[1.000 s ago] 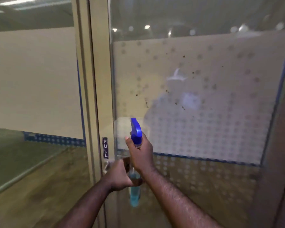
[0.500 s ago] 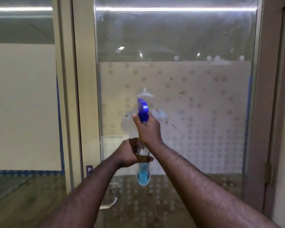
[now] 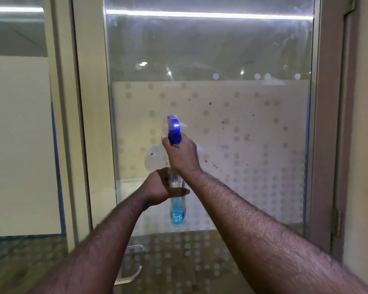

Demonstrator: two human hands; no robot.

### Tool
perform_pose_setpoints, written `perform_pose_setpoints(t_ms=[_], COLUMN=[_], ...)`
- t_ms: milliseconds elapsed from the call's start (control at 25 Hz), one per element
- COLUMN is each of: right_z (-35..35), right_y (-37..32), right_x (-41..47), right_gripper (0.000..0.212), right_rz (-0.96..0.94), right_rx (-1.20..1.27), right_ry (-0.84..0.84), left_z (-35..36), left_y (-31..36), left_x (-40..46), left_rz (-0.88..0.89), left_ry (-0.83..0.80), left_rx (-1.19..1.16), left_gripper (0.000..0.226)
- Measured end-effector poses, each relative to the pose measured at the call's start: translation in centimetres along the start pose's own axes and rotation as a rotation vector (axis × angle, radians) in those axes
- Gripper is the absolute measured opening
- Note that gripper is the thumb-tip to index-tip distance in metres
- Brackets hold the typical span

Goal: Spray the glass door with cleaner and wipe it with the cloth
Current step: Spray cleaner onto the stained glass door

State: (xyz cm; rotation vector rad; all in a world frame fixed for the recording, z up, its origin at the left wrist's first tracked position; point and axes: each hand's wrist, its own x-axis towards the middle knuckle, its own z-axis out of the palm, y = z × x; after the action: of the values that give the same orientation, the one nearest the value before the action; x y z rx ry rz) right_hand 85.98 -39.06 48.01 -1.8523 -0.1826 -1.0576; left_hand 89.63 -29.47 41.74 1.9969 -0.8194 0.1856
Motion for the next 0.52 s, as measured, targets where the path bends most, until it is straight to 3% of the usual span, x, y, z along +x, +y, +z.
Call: perform_pose_setpoints(t_ms=[520], right_z=[-7.9], right_y=[5.2], right_x=[2.3], right_gripper=[0.028], right_rz=[0.014], right_rx=[-0.065], right_ry=[0.069], left_z=[7.9], left_y=[3.3], left_x=[4.8], left_rz=[0.055], left_ry=[-0.09], left_rx=[-0.002], left_gripper=[0.04])
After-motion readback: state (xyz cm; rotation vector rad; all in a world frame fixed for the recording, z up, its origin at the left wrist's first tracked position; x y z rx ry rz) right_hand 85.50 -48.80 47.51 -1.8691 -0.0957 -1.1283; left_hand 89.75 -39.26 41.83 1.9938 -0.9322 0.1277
